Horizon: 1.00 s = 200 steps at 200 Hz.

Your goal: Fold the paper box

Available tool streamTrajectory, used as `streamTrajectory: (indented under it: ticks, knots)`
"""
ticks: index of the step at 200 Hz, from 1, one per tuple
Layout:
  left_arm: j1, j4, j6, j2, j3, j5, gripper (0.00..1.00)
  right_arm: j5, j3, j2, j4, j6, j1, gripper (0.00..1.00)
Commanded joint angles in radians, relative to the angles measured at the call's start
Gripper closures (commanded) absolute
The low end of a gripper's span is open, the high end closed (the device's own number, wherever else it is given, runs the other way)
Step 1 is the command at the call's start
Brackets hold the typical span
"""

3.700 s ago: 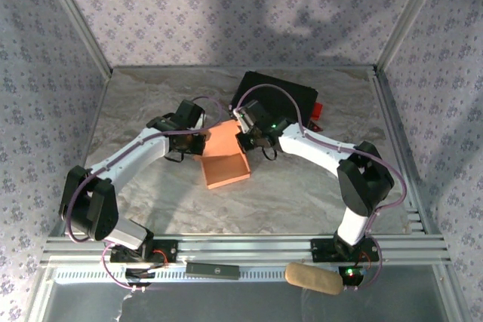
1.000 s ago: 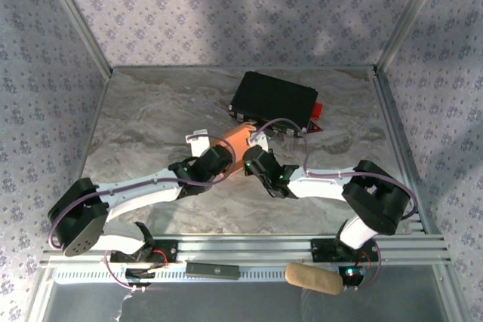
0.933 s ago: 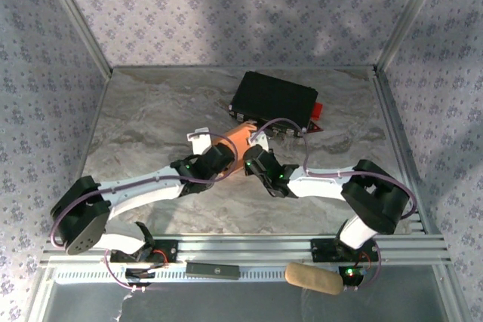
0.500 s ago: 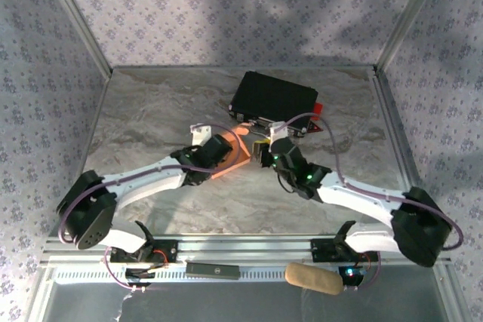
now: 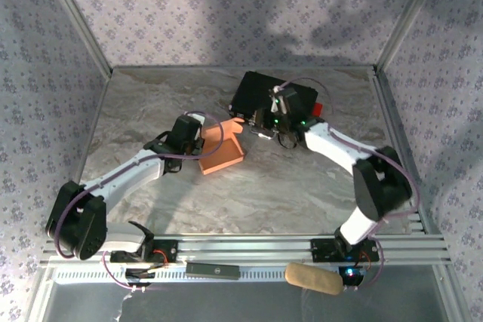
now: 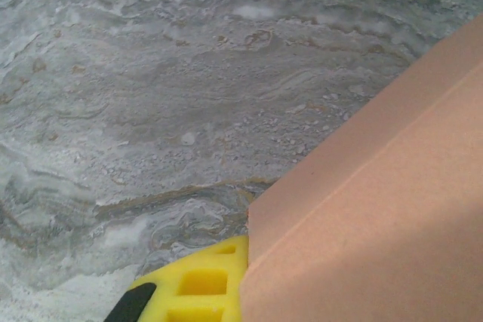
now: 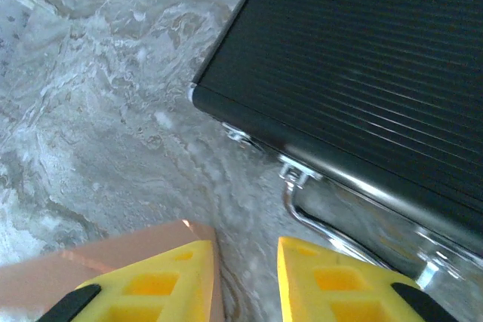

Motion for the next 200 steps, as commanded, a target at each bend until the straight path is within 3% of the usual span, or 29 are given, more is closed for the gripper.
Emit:
streamTrajectory:
  ticks: [1, 45, 78, 106, 150, 200]
  knots:
    - [0.016, 0.034, 0.059, 0.004, 0.023, 0.070, 1.00, -0.097, 0.122, 0.098, -0.122, 0.035, 0.010, 0.73]
    - [0.027, 0.016, 0.011, 0.024, 0.061, 0.075, 1.00, -0.175, 0.157, 0.192, -0.106, 0.047, 0.030, 0.77]
    - [0.028, -0.002, -0.102, 0.050, 0.102, 0.061, 1.00, -0.182, 0.117, 0.184, -0.073, 0.072, 0.059, 0.79]
    - [0.027, 0.011, -0.196, 0.064, 0.110, 0.094, 0.92, -0.165, 0.065, 0.158, -0.031, 0.099, 0.068, 0.80]
    - [0.027, 0.051, -0.263, 0.097, 0.090, 0.112, 0.91, -0.144, 0.057, 0.148, -0.036, 0.099, 0.081, 0.80]
    - [0.008, 0.194, -0.357, 0.020, -0.023, 0.069, 0.93, -0.134, 0.061, 0.158, -0.037, 0.099, 0.086, 0.82]
